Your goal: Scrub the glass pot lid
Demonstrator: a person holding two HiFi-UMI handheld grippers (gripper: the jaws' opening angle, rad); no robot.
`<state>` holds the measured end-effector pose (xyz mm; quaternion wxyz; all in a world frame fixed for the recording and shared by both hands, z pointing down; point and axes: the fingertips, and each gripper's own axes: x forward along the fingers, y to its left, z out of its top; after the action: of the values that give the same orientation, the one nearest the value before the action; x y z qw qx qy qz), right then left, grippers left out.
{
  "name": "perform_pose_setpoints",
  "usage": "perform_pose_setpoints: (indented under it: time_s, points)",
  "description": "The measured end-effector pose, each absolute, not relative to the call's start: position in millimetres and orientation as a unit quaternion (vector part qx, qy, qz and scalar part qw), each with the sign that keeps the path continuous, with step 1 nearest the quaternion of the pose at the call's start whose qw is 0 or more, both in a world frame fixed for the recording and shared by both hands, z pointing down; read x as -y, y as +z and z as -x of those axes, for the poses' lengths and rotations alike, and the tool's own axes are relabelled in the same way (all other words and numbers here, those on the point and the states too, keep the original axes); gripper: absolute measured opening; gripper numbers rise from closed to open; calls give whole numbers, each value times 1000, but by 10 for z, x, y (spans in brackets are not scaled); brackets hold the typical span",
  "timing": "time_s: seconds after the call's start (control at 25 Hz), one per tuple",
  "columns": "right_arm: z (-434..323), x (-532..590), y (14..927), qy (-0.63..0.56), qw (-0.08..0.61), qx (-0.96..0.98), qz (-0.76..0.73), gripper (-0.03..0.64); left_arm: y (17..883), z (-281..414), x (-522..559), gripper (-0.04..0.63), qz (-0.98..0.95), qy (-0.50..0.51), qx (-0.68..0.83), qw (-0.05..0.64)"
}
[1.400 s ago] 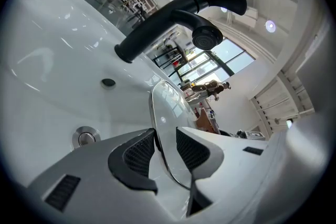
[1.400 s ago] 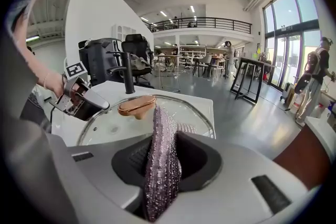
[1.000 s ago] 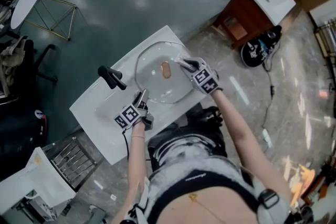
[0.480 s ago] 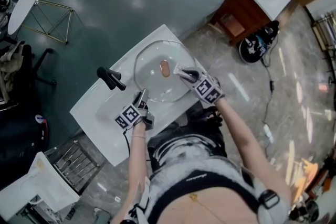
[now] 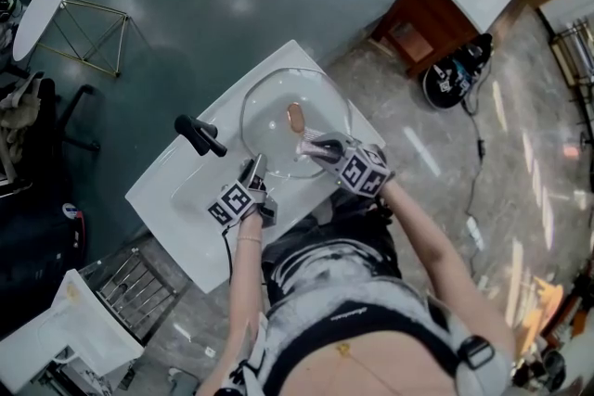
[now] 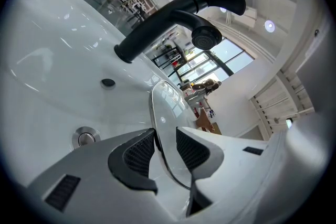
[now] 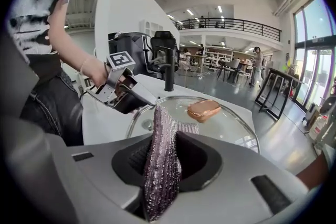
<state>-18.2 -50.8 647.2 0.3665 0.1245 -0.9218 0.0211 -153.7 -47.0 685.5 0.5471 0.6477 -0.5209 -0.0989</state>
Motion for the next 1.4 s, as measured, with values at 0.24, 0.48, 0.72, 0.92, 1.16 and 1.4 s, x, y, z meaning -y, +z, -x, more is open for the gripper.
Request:
perform_pose_setpoints:
  time_s: [0.24,0.48,0.72,0.92,1.16,1.4]
  points:
    - [652,270,6464,-18,376,923,-73,94,6844,1531,470,127,-650,-97,521,544]
    - [1053,485,6441,-6,387,912,-134,94,6857,1532,463,127,-652,-95,520,544]
    - [1344,704,6437,30,389,899,-198,94,6858,1523,454,127,-653,-94,519,543]
    - [1385,692,6483,-5,404,892,-203,94,6857,1518,457,127,-655,-95,516,544]
    - [1360,558,6478,-31,398,905,-149,95,6862,1533,455,129,-657,-88,516,542]
    - [1096,361,6482,-27,391,915,-95,95,6866,1541,456,129,-654,-88,519,543]
